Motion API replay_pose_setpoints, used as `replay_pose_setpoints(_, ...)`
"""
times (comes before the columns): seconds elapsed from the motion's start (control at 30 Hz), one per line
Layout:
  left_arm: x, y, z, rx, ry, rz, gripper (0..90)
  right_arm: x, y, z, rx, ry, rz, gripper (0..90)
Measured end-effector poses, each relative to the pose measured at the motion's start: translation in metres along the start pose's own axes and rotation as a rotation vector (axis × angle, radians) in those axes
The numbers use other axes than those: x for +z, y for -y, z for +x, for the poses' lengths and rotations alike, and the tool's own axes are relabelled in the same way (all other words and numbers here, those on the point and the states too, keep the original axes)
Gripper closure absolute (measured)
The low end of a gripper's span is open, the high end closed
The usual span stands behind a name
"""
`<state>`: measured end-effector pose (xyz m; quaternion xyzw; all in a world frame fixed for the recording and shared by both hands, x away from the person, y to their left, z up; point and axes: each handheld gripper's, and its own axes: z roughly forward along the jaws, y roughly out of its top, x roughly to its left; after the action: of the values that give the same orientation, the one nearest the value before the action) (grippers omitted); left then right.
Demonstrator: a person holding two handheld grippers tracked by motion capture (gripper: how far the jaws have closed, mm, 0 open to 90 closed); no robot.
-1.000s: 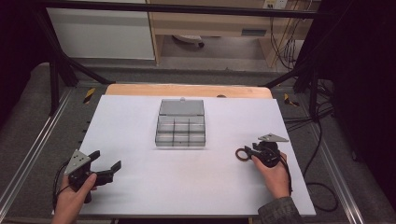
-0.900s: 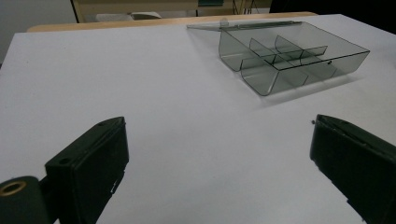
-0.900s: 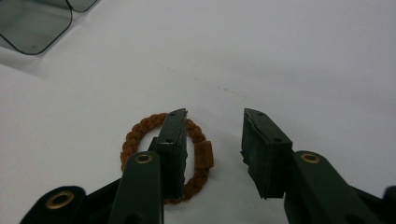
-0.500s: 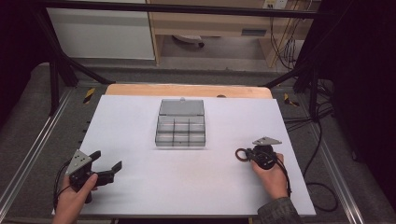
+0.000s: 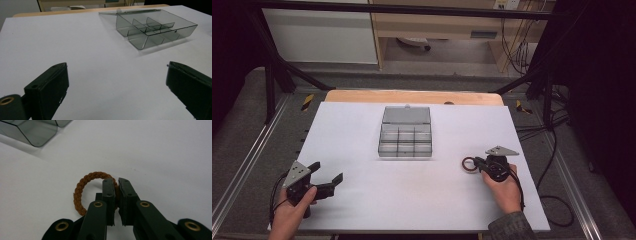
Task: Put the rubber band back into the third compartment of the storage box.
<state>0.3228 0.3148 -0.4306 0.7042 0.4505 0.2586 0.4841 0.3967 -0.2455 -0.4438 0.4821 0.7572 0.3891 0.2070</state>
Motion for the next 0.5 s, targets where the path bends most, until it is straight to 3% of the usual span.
replay_pose_setpoints(0.1, 0.0, 0.0, 0.0, -0.001, 0.0, 0.001, 4.1, -0.002, -0.002, 0.002, -0.004, -0.011, -0.011, 84.5)
replay_pose_setpoints(0.27, 0.0, 0.0, 0.0, 0.004, 0.002, 0.003, 4.1, -0.006, -0.007, 0.012, 0.033, -0.104, -0.082, 84.4)
replay_pose_setpoints(0.33, 0.0, 0.0, 0.0, 0.008, 0.001, 0.008, 4.1, -0.006, -0.008, 0.014, 0.037, -0.118, -0.091, 84.4)
replay_pose_setpoints(0.5, 0.0, 0.001, -0.001, 0.008, 0.0, 0.006, 4.1, -0.004, -0.014, 0.032, -0.01, -0.14, -0.099, 84.4)
